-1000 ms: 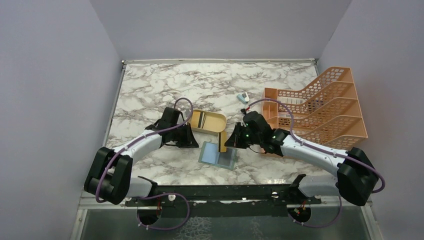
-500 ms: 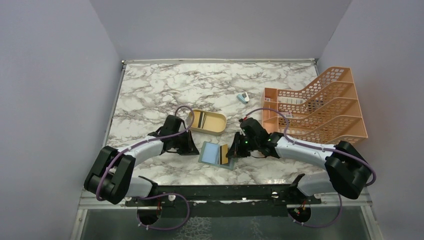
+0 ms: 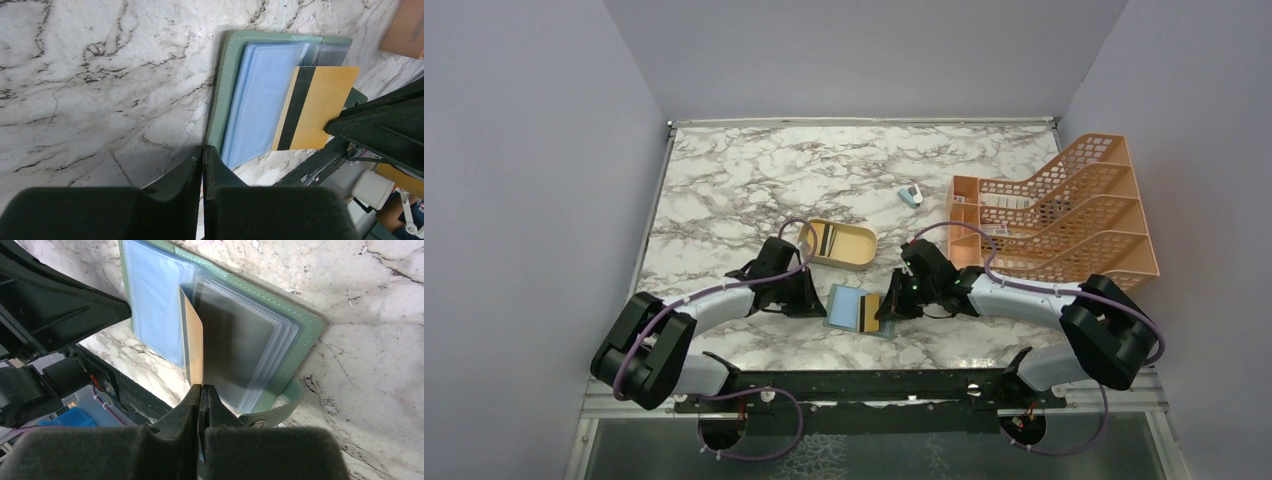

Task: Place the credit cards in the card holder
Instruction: Insert the credit card into the card holder.

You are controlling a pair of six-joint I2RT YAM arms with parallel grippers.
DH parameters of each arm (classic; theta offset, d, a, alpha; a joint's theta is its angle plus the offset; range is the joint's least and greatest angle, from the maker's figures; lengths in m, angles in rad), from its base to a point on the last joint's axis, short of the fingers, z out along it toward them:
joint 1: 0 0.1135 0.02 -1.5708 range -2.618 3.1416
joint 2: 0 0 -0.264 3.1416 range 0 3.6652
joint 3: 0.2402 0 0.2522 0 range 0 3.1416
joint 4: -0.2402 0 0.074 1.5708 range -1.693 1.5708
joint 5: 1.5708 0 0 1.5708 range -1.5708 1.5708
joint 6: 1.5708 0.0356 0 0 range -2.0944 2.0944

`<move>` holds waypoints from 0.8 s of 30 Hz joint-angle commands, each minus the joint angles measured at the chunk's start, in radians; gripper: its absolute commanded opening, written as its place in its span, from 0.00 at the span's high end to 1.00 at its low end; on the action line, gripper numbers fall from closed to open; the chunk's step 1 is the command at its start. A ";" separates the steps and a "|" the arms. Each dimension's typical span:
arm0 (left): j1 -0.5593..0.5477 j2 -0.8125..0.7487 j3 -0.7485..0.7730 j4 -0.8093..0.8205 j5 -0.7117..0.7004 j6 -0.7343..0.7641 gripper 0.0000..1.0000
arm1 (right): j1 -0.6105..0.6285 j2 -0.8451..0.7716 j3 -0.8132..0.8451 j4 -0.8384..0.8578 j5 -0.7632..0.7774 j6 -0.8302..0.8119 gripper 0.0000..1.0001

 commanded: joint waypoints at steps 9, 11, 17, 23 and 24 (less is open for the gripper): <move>-0.058 -0.003 -0.025 0.009 -0.070 -0.046 0.90 | 0.004 0.038 -0.046 0.062 0.049 0.007 0.99; -0.064 -0.005 -0.026 0.008 -0.075 -0.050 0.90 | 0.004 0.038 -0.046 0.059 0.060 0.006 0.99; -0.080 -0.013 -0.033 0.002 -0.092 -0.058 0.90 | 0.004 0.014 -0.056 0.047 0.108 0.013 0.99; -0.088 -0.017 -0.037 -0.006 -0.108 -0.062 0.89 | 0.002 0.003 -0.074 0.050 0.172 0.008 0.99; -0.090 -0.017 -0.035 -0.010 -0.108 -0.062 0.88 | 0.002 0.001 -0.077 0.050 0.181 0.011 0.99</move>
